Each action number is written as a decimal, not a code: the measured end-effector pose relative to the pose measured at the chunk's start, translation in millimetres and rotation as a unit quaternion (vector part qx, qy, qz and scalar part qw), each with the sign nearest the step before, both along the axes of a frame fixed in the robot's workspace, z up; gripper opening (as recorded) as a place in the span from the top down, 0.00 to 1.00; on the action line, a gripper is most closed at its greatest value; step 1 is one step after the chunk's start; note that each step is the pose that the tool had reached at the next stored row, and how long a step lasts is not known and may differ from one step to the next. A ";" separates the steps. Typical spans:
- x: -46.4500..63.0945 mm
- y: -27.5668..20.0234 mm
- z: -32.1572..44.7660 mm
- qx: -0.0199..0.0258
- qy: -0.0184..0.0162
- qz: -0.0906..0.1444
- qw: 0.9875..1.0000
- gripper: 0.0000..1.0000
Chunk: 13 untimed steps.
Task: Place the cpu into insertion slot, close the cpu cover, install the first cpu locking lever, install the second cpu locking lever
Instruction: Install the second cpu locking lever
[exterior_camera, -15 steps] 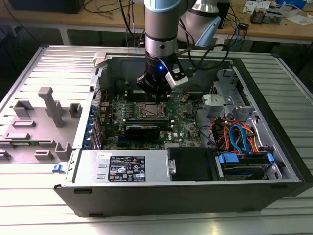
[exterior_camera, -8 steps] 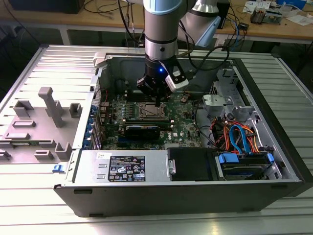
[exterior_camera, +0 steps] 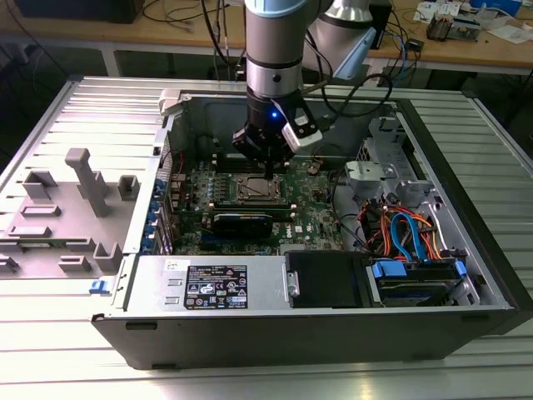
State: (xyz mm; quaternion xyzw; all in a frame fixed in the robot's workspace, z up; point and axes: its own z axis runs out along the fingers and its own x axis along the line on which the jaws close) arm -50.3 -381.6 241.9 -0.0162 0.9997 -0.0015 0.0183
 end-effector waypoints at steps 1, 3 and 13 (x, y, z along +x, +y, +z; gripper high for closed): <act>0.0 -3.4 -0.1 0.000 0.000 0.000 1.000 0.89; 0.0 -8.9 -0.1 0.000 0.000 0.000 1.000 0.89; -0.1 -23.3 -0.1 0.000 0.000 0.000 1.000 0.89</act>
